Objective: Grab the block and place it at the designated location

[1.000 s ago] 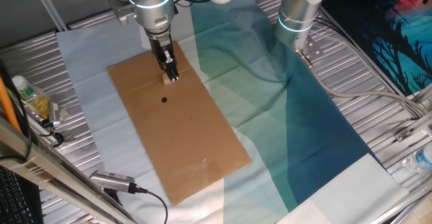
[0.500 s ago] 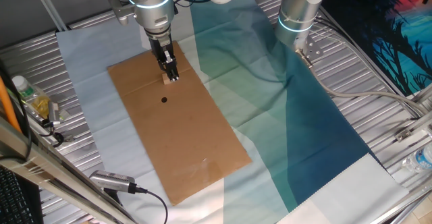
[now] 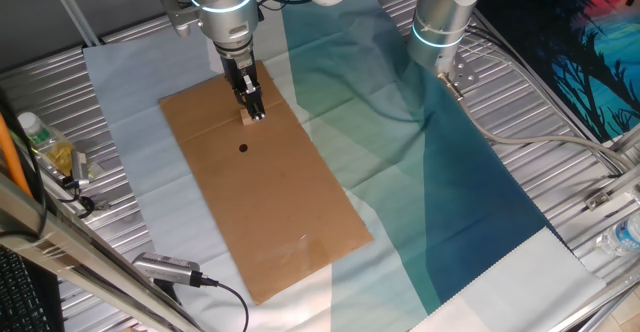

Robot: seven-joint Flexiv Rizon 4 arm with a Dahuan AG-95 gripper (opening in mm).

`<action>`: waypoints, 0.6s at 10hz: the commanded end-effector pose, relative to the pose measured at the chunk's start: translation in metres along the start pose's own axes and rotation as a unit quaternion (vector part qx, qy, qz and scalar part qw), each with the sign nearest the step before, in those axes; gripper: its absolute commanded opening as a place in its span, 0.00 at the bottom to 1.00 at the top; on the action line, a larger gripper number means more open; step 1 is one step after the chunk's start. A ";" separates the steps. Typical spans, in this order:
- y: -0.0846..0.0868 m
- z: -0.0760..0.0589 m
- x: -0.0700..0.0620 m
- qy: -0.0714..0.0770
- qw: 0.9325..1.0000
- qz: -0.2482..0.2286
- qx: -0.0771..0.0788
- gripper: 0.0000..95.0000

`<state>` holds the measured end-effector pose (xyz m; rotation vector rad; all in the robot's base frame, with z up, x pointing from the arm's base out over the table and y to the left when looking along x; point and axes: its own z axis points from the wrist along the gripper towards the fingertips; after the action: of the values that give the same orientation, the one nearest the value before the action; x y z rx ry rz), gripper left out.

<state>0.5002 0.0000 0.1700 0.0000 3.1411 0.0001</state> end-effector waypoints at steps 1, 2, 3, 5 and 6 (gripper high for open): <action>0.000 0.000 0.000 -0.025 0.983 -0.180 0.001 0.00; 0.000 0.000 0.000 -0.024 0.983 -0.180 0.003 0.00; 0.000 0.000 0.000 -0.024 0.983 -0.180 0.003 0.00; 0.000 0.000 0.000 -0.024 0.983 -0.180 0.004 0.00; 0.000 0.000 0.000 -0.024 0.983 -0.180 0.004 0.00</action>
<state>0.4993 0.0001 0.1705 -0.3289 3.0959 -0.0058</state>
